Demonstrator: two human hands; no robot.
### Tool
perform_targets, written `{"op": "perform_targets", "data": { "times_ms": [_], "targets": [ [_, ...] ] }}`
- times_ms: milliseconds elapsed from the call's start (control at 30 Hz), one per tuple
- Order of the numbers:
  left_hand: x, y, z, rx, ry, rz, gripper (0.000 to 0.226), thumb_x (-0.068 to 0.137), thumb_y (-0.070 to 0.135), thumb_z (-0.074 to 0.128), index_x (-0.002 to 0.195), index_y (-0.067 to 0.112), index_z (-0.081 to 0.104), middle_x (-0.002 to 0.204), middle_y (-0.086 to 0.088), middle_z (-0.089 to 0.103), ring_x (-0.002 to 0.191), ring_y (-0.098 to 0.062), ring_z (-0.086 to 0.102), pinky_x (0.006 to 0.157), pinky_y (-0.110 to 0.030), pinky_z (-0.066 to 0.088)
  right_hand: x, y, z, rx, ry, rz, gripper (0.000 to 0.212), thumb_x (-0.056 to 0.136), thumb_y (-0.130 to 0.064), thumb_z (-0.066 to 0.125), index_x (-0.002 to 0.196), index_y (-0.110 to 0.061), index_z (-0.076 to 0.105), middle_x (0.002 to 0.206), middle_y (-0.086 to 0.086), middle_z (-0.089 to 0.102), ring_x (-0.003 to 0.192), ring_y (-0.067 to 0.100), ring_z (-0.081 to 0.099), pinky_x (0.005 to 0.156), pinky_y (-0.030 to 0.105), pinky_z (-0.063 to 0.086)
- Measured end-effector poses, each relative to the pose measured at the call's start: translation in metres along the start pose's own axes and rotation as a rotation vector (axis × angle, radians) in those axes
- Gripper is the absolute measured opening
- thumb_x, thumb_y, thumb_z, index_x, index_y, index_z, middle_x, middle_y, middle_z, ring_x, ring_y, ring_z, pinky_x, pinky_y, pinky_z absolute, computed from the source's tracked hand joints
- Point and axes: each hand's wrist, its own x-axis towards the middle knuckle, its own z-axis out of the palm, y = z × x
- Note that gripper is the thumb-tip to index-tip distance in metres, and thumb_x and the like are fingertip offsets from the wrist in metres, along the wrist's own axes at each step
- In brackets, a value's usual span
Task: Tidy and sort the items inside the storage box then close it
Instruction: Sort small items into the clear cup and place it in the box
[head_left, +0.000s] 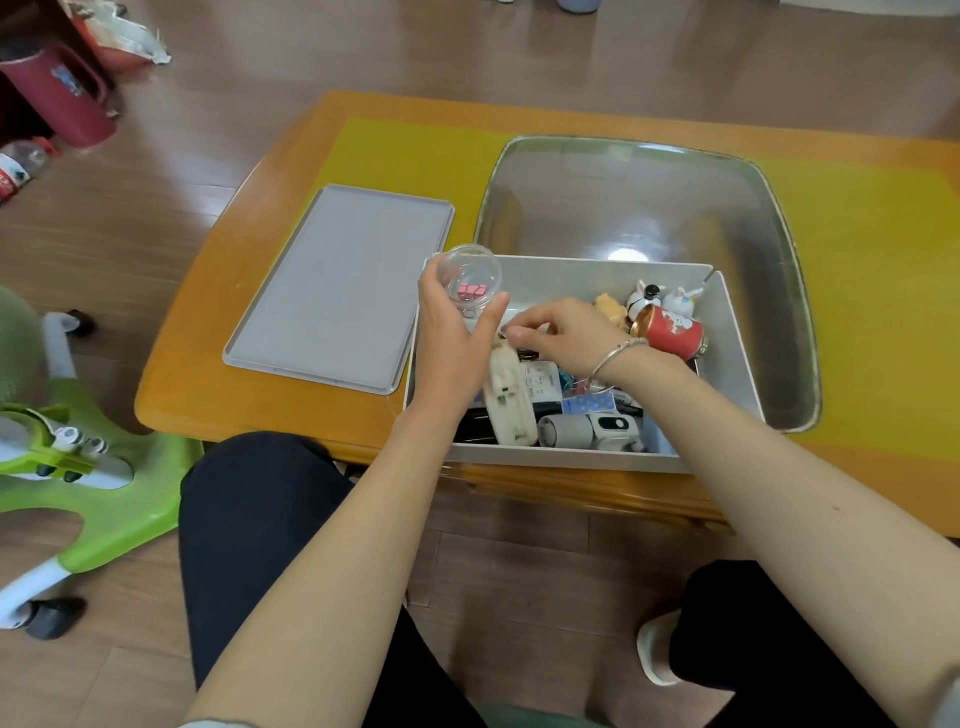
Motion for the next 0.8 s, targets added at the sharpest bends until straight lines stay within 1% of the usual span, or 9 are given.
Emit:
{"op": "perform_targets", "data": {
  "times_ms": [67, 133, 233, 333, 467, 533, 600, 733, 800],
  "targets": [
    [0.001, -0.001, 0.001, 0.012, -0.035, -0.009, 0.059, 0.089, 0.028, 0.065, 0.133, 0.031, 0.026, 0.123, 0.020, 0.041, 0.114, 0.009, 0.043, 0.096, -0.021, 0.041, -0.003, 0.009, -0.009, -0.104, 0.115, 0.010, 0.024, 0.092, -0.031, 0.057, 0.106, -0.016, 0.068, 0.091, -0.003, 0.060, 0.078, 0.009, 0.053, 0.075, 0.021, 0.038],
    [0.001, -0.003, 0.003, 0.014, -0.068, -0.057, 0.061, 0.089, 0.028, 0.066, 0.137, 0.028, 0.027, 0.127, 0.014, 0.041, 0.118, -0.002, 0.045, 0.100, -0.030, 0.044, -0.010, 0.022, -0.020, -0.131, 0.208, 0.045, 0.017, 0.088, -0.025, 0.062, 0.098, -0.012, 0.068, 0.089, 0.004, 0.066, 0.077, 0.013, 0.053, 0.073, 0.020, 0.039],
    [0.002, -0.004, 0.005, 0.018, -0.132, -0.106, 0.064, 0.089, 0.030, 0.066, 0.139, 0.024, 0.027, 0.125, 0.013, 0.041, 0.119, -0.013, 0.049, 0.101, -0.039, 0.046, -0.022, 0.037, -0.023, -0.257, 0.123, 0.103, 0.012, 0.081, -0.023, 0.070, 0.084, -0.012, 0.070, 0.083, 0.005, 0.067, 0.073, 0.016, 0.057, 0.074, 0.027, 0.048],
    [0.000, -0.005, 0.006, 0.058, -0.195, -0.133, 0.064, 0.088, 0.037, 0.066, 0.138, 0.032, 0.027, 0.116, 0.018, 0.046, 0.108, -0.013, 0.056, 0.091, -0.033, 0.048, -0.028, 0.041, -0.011, -0.238, -0.007, 0.136, 0.017, 0.076, -0.031, 0.076, 0.083, -0.017, 0.070, 0.084, 0.001, 0.064, 0.072, 0.009, 0.054, 0.067, 0.024, 0.044],
    [-0.002, -0.006, 0.007, 0.054, -0.280, -0.167, 0.066, 0.089, 0.042, 0.064, 0.141, 0.034, 0.025, 0.114, 0.016, 0.048, 0.105, -0.007, 0.055, 0.080, -0.020, 0.044, -0.023, 0.042, -0.001, -0.229, -0.021, 0.139, 0.019, 0.078, -0.027, 0.075, 0.086, -0.011, 0.071, 0.077, -0.002, 0.066, 0.072, 0.009, 0.056, 0.071, 0.021, 0.042],
    [-0.002, -0.007, 0.008, 0.070, -0.320, -0.184, 0.065, 0.090, 0.043, 0.062, 0.141, 0.034, 0.023, 0.117, 0.009, 0.049, 0.102, -0.009, 0.055, 0.075, -0.017, 0.043, -0.024, 0.043, 0.000, -0.216, 0.026, 0.131, 0.013, 0.082, -0.021, 0.069, 0.081, -0.008, 0.072, 0.077, 0.003, 0.070, 0.070, 0.010, 0.059, 0.071, 0.023, 0.048],
    [-0.002, -0.009, 0.008, 0.091, -0.345, -0.191, 0.064, 0.090, 0.043, 0.061, 0.140, 0.035, 0.023, 0.118, 0.005, 0.052, 0.099, -0.012, 0.056, 0.072, -0.018, 0.043, -0.027, 0.046, -0.003, -0.168, 0.104, 0.131, 0.015, 0.084, -0.015, 0.063, 0.075, -0.006, 0.071, 0.072, 0.004, 0.071, 0.059, 0.002, 0.057, 0.061, 0.015, 0.046],
    [-0.001, -0.010, 0.008, 0.085, -0.325, -0.206, 0.064, 0.090, 0.045, 0.061, 0.140, 0.035, 0.022, 0.121, 0.002, 0.054, 0.106, -0.015, 0.057, 0.081, -0.026, 0.048, -0.034, 0.053, -0.014, -0.004, 0.354, 0.144, 0.015, 0.083, -0.015, 0.064, 0.069, -0.008, 0.068, 0.065, -0.004, 0.063, 0.057, -0.001, 0.049, 0.057, 0.010, 0.034],
    [-0.001, -0.010, 0.008, 0.095, -0.312, -0.204, 0.065, 0.090, 0.047, 0.061, 0.140, 0.034, 0.021, 0.123, 0.002, 0.053, 0.109, -0.015, 0.055, 0.085, -0.028, 0.047, -0.037, 0.054, -0.017, 0.071, 0.434, 0.167, 0.015, 0.084, -0.018, 0.065, 0.071, -0.011, 0.067, 0.060, -0.011, 0.058, 0.056, 0.000, 0.051, 0.053, 0.006, 0.036]
  ]
}}
